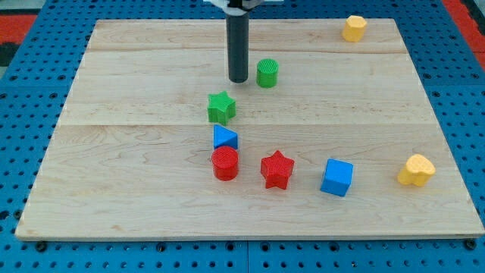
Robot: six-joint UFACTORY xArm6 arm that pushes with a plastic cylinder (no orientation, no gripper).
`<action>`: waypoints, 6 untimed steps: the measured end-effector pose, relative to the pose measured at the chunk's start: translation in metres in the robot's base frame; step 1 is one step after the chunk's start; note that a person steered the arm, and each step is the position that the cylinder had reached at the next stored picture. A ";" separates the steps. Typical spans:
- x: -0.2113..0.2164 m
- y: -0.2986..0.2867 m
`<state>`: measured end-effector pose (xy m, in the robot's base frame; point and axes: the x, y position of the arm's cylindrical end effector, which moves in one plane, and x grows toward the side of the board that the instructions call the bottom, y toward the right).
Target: Push the green circle bottom left to the hexagon
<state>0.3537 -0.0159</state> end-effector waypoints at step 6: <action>-0.065 0.128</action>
<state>0.2886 0.1119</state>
